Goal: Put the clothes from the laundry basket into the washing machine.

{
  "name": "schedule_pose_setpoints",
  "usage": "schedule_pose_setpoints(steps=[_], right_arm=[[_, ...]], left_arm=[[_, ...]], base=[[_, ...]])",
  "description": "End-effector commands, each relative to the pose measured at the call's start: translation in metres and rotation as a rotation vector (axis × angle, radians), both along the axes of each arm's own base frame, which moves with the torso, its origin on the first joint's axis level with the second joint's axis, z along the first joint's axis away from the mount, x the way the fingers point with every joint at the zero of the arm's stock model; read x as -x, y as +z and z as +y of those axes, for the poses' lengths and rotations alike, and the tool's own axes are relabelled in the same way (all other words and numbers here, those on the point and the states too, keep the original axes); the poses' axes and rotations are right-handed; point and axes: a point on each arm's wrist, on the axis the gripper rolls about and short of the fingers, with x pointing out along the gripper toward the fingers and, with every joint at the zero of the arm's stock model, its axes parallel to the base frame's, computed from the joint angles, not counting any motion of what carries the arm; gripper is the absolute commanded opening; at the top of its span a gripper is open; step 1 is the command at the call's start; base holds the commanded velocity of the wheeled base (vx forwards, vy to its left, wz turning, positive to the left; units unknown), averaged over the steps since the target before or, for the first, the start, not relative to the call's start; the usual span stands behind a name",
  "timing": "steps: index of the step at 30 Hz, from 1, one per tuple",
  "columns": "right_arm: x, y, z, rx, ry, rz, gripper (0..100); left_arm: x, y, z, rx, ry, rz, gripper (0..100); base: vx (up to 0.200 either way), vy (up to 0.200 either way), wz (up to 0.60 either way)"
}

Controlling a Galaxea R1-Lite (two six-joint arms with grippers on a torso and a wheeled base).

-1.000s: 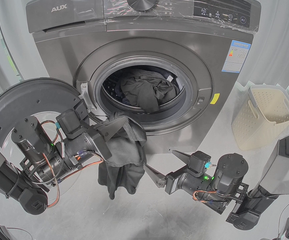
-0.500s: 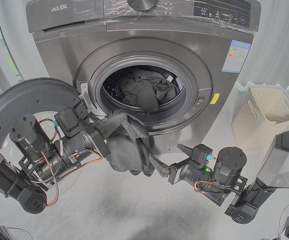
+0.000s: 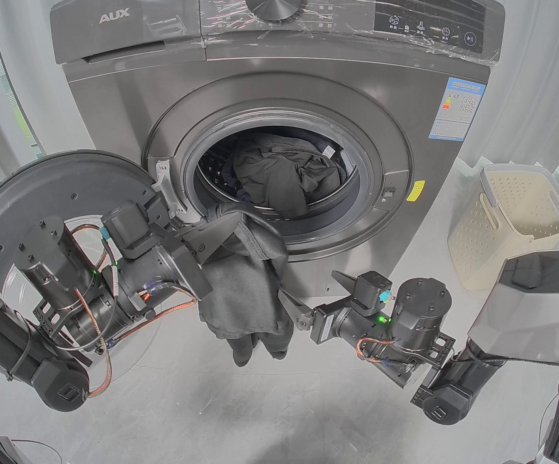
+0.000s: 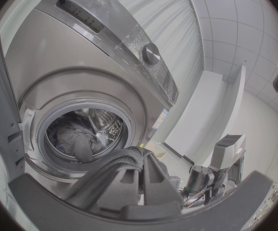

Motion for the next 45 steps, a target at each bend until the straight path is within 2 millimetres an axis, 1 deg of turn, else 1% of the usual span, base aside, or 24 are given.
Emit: schedule_pose_setpoints(steps=[1, 6, 9, 16, 20, 33, 37, 38, 40, 45], right_arm=[[-0.006, -0.014, 0.008, 0.016, 0.006, 0.013, 100], [-0.010, -0.019, 0.018, 0.012, 0.019, 0.004, 100], [-0.008, -0.019, 0.024, 0.004, 0.032, -0.002, 100], [0.013, -0.015, 0.040, -0.007, 0.106, -0.002, 100], [0.018, -0.015, 0.045, -0.011, 0.126, -0.003, 100], [0.023, -0.016, 0.047, -0.011, 0.137, 0.007, 100], [0.024, -0.014, 0.048, -0.017, 0.141, 0.003, 100], [0.026, -0.007, 0.046, -0.029, 0.142, -0.006, 100], [0.026, -0.004, 0.045, -0.035, 0.140, -0.011, 100], [0.025, -0.004, 0.045, -0.032, 0.138, -0.013, 100]], left_arm=[[0.000, 0.001, 0.000, 0.002, -0.001, -0.003, 0], [0.000, 0.001, 0.000, 0.002, 0.000, -0.003, 0], [0.000, 0.001, 0.000, 0.002, 0.000, -0.002, 0], [-0.002, 0.000, 0.002, 0.001, 0.010, -0.001, 0], [-0.004, 0.001, 0.003, 0.002, 0.017, -0.003, 0], [-0.007, 0.000, 0.006, 0.000, 0.030, 0.001, 0], [-0.007, -0.001, 0.006, -0.001, 0.031, 0.000, 0], [-0.007, -0.001, 0.006, 0.000, 0.033, 0.000, 0], [-0.006, 0.000, 0.006, 0.000, 0.030, -0.002, 0], [-0.007, 0.000, 0.006, 0.001, 0.032, -0.005, 0]], base=[[0.000, 0.000, 0.00], [0.000, 0.000, 0.00], [0.000, 0.000, 0.00], [0.000, 0.000, 0.00], [0.000, 0.000, 0.00], [0.000, 0.000, 0.00], [0.000, 0.000, 0.00], [0.000, 0.000, 0.00], [0.000, 0.000, 0.00], [0.000, 0.000, 0.00]])
